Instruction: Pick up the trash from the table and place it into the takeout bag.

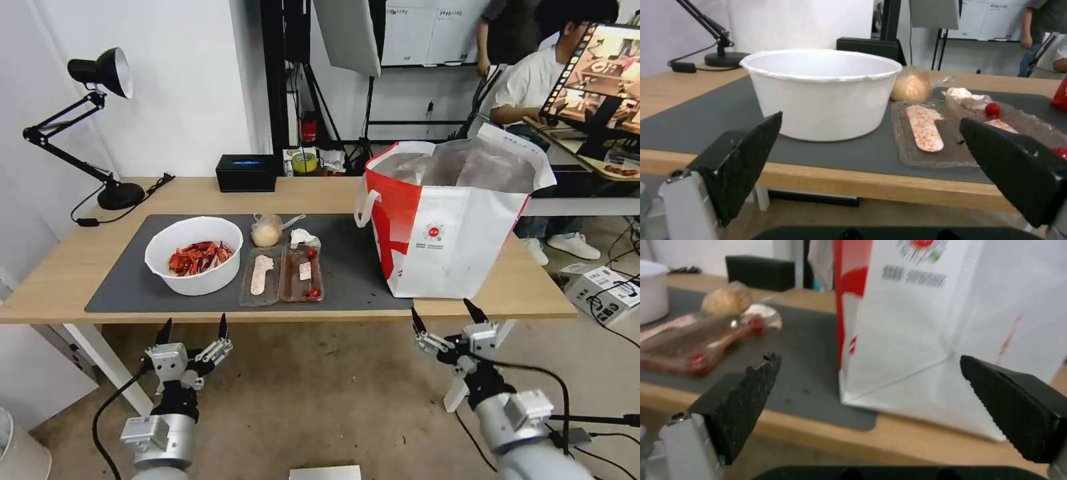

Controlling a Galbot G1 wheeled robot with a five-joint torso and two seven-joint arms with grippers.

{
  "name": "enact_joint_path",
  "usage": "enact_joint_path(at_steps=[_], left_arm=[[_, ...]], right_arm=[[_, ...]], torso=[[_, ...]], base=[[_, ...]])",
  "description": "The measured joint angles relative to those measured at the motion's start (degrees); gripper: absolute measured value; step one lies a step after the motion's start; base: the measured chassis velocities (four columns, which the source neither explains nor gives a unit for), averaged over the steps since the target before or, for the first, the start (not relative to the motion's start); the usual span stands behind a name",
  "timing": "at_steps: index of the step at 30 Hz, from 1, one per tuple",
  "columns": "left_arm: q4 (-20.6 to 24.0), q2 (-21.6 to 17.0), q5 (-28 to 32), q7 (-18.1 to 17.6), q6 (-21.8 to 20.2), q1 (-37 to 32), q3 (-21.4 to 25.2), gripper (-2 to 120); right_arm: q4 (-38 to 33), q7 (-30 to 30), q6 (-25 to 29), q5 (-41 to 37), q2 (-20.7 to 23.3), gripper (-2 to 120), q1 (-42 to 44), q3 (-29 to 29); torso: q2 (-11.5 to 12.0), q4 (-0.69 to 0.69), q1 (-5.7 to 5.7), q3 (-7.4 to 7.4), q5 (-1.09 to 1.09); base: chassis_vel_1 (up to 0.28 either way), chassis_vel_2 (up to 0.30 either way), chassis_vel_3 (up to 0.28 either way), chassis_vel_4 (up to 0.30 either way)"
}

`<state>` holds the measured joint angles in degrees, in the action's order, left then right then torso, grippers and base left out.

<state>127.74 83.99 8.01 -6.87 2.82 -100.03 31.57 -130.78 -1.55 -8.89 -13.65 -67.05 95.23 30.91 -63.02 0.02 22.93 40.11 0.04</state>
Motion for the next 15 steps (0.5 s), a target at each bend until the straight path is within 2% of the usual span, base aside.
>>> enact_joint_path(at_steps=[15], left_arm=[[-0.3,-0.5,0.5,0.8,0.2,-0.1,-0.9,100]], right_arm=[[0.5,0.2,-0.1,-0.2,-1.2,100,-0.1,-0.7]], torso=[[0.0,-0.02,-0.01,0.00,-0.03]], base=[[0.000,0.000,0.000,0.000]])
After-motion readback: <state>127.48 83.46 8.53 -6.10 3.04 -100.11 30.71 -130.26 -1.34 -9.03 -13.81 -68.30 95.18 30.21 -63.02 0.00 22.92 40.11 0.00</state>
